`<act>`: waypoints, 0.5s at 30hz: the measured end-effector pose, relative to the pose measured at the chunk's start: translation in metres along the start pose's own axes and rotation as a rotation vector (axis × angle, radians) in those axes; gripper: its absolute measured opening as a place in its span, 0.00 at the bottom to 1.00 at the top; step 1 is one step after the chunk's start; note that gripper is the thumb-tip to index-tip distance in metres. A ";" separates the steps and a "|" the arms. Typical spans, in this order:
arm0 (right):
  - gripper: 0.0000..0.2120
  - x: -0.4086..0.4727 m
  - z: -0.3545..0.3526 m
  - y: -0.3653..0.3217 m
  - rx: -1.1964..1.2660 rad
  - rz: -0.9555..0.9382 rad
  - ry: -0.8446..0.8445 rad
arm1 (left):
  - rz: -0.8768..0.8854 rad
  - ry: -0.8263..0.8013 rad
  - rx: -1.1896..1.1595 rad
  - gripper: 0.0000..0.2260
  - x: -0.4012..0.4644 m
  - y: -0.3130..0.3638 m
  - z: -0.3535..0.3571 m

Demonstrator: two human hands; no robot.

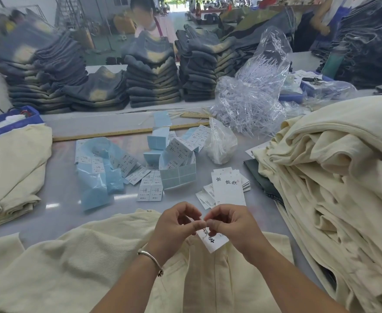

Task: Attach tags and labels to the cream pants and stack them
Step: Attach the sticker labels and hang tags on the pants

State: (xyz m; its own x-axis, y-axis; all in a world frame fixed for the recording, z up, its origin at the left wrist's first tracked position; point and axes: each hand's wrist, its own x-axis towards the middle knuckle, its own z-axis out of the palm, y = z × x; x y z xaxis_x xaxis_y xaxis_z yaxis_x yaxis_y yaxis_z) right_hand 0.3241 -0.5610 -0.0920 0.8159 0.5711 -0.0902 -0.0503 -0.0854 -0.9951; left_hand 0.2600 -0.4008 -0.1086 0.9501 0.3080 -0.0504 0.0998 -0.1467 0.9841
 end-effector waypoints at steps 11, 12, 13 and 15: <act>0.11 0.016 -0.051 -0.016 -0.874 0.156 0.275 | -0.118 0.331 0.282 0.10 -0.027 -0.034 -0.058; 0.11 0.014 -0.050 -0.017 -0.925 0.161 0.290 | -0.188 0.341 0.276 0.11 -0.034 -0.041 -0.072; 0.10 0.013 -0.042 -0.017 -0.921 0.139 0.299 | -0.257 0.333 0.267 0.11 -0.041 -0.049 -0.084; 0.09 0.012 -0.011 -0.014 -0.876 0.014 0.302 | -0.360 0.271 0.299 0.11 -0.054 -0.062 -0.100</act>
State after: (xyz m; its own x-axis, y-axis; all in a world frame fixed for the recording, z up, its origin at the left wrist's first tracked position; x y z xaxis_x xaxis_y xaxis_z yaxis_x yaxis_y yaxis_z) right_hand 0.3409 -0.5617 -0.0782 0.9402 0.3387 0.0351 0.2916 -0.7476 -0.5968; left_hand 0.1733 -0.3143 -0.1501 0.7340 0.6137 -0.2908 0.5224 -0.2366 0.8192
